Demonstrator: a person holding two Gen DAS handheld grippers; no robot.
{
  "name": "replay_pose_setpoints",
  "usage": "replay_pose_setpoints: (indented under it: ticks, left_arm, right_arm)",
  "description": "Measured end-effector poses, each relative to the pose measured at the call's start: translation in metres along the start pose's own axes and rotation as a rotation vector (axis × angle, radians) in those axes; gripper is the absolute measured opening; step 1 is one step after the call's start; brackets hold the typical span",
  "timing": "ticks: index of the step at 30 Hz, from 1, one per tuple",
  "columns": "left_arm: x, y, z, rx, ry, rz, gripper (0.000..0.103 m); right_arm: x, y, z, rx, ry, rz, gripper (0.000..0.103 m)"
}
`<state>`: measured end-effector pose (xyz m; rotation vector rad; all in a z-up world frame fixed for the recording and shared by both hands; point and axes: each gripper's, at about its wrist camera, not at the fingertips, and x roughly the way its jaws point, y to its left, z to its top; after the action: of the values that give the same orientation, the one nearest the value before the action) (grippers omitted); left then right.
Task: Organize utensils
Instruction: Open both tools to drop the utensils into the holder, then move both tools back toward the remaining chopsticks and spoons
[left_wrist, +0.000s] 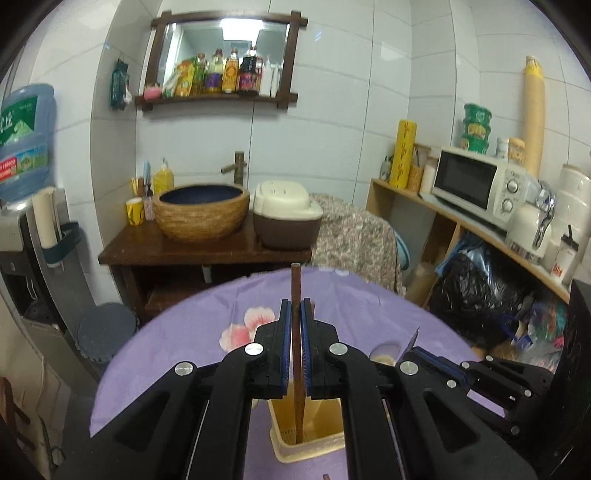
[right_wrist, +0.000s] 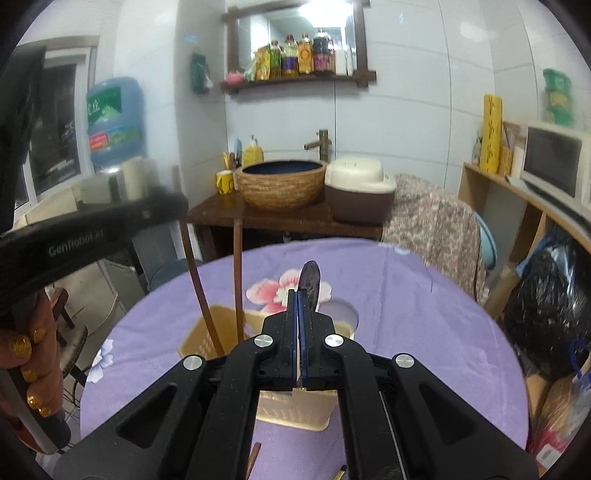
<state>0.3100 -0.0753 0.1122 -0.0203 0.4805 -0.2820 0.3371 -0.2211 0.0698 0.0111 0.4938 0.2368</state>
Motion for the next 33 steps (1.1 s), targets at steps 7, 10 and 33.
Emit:
replay_pose_setpoints:
  ticks: [7, 10, 33]
  left_arm:
    - [0.018, 0.012, -0.029, -0.008, 0.043, 0.011, 0.006]
    - [0.015, 0.013, -0.030, 0.000, 0.053, -0.002, 0.008]
    - [-0.036, 0.031, -0.187, -0.027, 0.271, 0.021, 0.081]
  right_arm:
    - [0.022, -0.004, -0.028, 0.022, 0.046, -0.012, 0.002]
    - [0.024, -0.003, -0.031, 0.012, 0.043, -0.014, 0.002]
    - [-0.069, -0.015, -0.164, 0.120, 0.161, -0.171, 0.073]
